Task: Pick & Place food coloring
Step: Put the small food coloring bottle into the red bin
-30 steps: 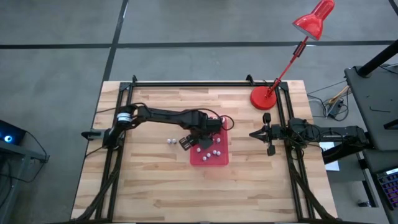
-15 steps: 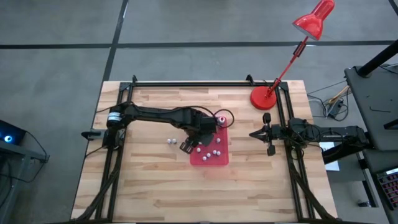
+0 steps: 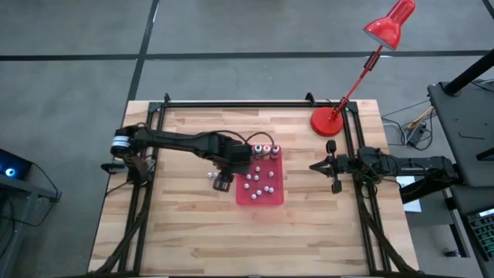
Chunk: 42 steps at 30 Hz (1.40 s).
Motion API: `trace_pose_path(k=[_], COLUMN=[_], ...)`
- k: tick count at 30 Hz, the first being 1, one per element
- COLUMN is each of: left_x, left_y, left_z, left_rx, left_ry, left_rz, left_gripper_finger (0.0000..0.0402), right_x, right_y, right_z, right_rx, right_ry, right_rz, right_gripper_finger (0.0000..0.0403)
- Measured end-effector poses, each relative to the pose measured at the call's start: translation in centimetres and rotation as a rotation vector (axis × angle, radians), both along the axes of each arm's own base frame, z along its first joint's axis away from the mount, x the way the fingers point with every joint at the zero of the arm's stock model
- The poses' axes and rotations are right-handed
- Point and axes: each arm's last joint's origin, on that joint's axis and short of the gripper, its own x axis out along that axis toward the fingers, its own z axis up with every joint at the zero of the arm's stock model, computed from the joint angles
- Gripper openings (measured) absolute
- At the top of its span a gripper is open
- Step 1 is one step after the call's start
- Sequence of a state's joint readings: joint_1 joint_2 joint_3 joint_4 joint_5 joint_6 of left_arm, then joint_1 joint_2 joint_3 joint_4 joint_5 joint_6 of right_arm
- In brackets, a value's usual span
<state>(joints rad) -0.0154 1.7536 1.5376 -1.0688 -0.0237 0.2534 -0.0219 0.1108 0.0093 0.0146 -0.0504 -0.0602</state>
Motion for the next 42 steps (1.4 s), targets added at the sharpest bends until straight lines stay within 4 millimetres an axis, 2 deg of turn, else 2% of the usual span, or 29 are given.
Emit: trace_pose_path(k=[12,17,25,32,42], left_x=[-7.0,-8.9,-9.6,-9.1,-8.4], left_y=[0.2,0.4,0.5,0.9,1.9], left_z=[-3.3,-4.6,-6.4,-7.2,-8.5], left_rx=[-0.012,-0.012,-0.015,-0.016,-0.017], left_ry=[0.110,0.145,0.108,0.025,0.057], left_rz=[0.047,0.055,0.064,0.072,0.134], left_gripper_finger=[0.0165,0.0165,0.0165,0.0165,0.0165], right_x=[0.1,0.1,0.1,0.1,0.1], right_y=[0.0,0.0,0.0,0.0,0.0], right_z=[-0.1,-0.1,-0.1,-0.1,-0.1], right_rx=[-0.003,-0.003,-0.001,-0.001,0.000], right_ry=[0.010,0.010,0.011,0.016,0.016], right_rz=[0.000,0.000,0.000,0.000,0.000], right_gripper_finger=[0.0009,0.0009,0.0009,0.0009,0.0009])
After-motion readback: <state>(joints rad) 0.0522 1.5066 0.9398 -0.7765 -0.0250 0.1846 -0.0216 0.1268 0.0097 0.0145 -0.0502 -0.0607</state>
